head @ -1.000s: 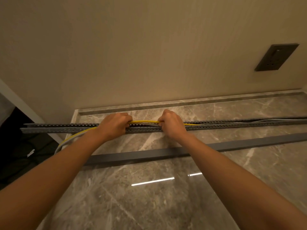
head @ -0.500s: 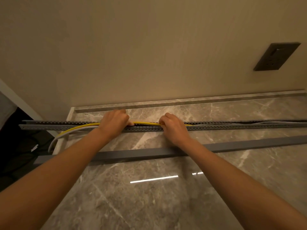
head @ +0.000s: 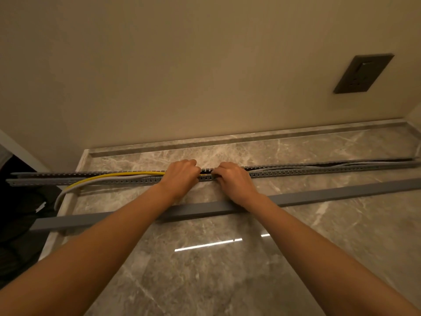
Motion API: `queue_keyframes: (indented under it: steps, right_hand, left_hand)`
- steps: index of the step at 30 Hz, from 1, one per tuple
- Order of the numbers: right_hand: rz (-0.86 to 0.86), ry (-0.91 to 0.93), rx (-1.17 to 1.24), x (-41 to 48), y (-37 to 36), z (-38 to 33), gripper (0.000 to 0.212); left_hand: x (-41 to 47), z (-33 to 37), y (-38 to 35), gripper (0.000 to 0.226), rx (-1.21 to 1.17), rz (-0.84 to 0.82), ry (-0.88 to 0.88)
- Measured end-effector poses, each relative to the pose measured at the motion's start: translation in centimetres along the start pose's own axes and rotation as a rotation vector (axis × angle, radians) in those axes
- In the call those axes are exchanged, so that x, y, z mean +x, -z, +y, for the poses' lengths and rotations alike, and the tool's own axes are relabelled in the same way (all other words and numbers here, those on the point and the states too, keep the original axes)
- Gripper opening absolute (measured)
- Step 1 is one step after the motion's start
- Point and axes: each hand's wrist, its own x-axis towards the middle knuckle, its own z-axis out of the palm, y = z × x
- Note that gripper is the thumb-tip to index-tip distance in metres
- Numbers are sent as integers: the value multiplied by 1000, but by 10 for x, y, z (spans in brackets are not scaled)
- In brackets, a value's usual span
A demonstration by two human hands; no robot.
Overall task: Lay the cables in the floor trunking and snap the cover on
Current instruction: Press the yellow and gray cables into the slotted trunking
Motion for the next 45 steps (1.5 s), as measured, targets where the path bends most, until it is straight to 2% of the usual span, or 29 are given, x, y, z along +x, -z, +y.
queue_keyframes:
  steps: [6,10,14,19,24,32,35,40,45]
  right_hand:
    - [130,-81,-34,-20,6,38,9]
    - [91,-141,-44,-19,14,44,19]
    - [10,-147,-94,-11,16,42,25]
    - [-8,-150,-107,-11,17,39,23]
    - [19,-115,-77,-15,16,38,25]
    - [-37,-107,-128,-9,29,29,23]
    - [-43,-97,-116,-13,27,25,24]
    - [-28,-82,-66,-10,26,7,24]
    - [-30,-45,-24,1,17,-24,25]
  left_hand:
    - [6,15,9,24,38,-7,12]
    - [9,27,7,26,80,43,-31]
    - [15,28,7,24,105,-4,-72]
    - [20,30,7,23,35,-36,-48]
    - [13,32,0,22,-60,21,18]
    - [10,39,0,24,-106,11,109]
    - [5,33,4,23,-166,31,131]
    - [-11,7,7,21,-136,74,127]
    - [-30,-26,3,21,-141,48,187]
